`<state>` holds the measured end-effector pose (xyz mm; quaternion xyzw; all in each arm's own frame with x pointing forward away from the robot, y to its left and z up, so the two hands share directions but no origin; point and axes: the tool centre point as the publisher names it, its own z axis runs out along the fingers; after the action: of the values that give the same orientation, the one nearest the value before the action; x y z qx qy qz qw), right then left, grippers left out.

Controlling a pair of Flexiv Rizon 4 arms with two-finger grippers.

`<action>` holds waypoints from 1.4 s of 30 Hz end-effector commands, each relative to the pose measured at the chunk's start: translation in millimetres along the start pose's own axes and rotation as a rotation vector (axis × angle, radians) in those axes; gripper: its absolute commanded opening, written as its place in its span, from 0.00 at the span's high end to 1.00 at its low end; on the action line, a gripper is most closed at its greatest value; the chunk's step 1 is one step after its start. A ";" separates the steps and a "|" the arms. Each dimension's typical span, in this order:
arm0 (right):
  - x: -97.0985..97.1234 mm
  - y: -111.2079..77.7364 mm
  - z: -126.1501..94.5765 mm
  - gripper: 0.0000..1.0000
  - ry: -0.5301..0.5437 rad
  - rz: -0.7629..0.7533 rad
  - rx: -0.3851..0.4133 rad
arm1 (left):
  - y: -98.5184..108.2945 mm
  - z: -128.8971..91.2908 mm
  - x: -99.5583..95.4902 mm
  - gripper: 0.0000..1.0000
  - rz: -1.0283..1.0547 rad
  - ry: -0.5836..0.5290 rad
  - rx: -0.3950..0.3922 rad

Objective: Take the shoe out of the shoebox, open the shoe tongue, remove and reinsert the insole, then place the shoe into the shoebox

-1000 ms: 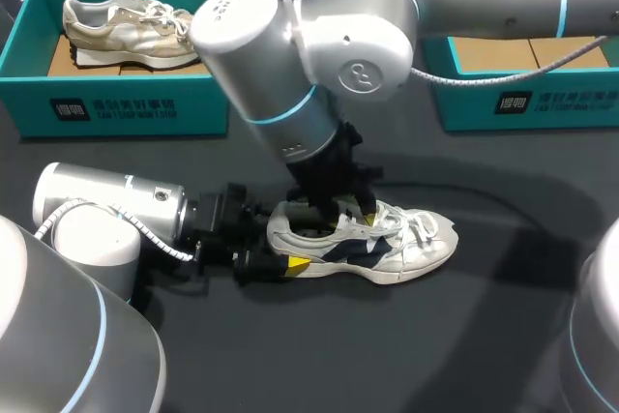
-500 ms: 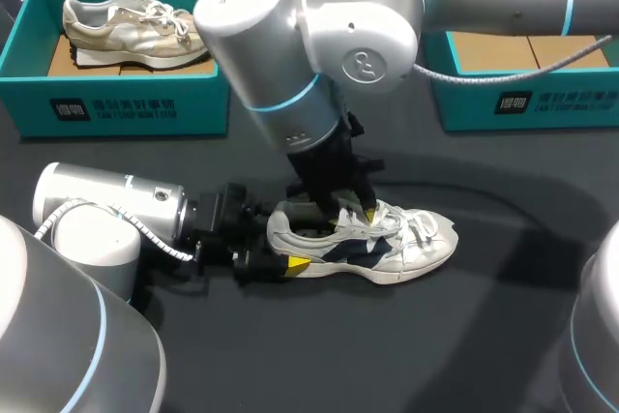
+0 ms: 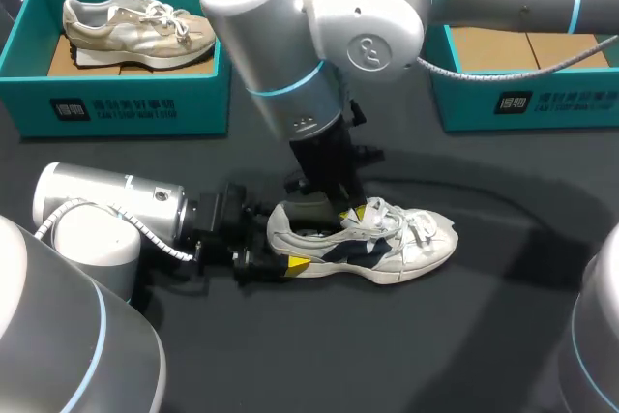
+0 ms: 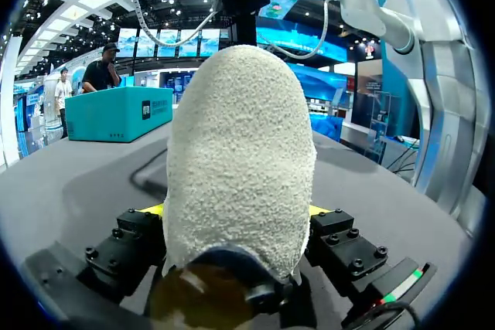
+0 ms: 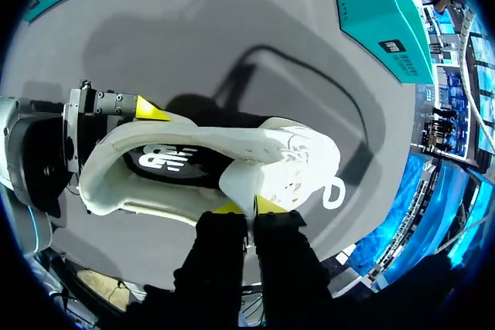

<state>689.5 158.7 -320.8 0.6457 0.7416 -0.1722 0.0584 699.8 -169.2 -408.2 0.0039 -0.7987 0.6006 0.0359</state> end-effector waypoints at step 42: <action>-94.1 -12.1 18.5 1.00 0.241 -0.213 -0.087 | 0.0 2.2 -0.1 1.00 0.000 0.000 -0.004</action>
<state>692.1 71.2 -305.1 0.5748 0.8146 -0.0759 -0.0147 699.9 -169.5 -407.9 0.0038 -0.7987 0.6007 0.0359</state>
